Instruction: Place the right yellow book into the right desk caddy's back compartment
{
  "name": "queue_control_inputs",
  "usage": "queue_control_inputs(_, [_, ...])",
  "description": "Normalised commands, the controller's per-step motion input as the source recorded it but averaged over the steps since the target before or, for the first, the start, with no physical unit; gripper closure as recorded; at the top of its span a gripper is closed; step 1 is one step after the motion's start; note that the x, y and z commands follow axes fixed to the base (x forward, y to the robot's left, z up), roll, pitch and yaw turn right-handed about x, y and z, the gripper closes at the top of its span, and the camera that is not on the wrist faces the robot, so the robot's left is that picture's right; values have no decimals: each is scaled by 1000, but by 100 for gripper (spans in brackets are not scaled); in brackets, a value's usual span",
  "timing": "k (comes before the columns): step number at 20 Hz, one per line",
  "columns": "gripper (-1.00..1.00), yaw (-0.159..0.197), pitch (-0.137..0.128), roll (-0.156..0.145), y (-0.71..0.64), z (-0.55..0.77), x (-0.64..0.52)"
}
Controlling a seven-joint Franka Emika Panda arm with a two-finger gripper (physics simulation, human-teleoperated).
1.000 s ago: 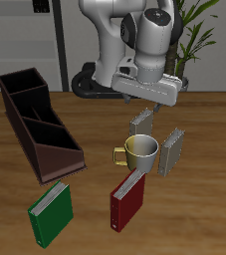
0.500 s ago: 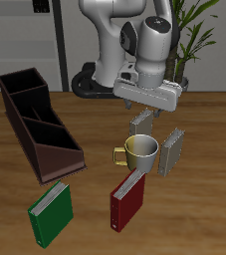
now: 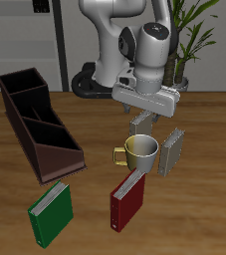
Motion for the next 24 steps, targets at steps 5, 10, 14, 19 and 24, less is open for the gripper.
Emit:
queue_control_inputs(5, [-100, -29, 36, 0, -27, -153, 25])
queue_control_inputs(10, [-100, -16, 17, -7, -23, -105, 46])
queue_control_inputs(14, [-100, -38, 44, 35, -15, -165, 45])
queue_control_inputs(19, [100, -31, 36, 27, -16, -119, 70])
queue_control_inputs(24, [100, -14, -6, 4, -30, 5, 50])
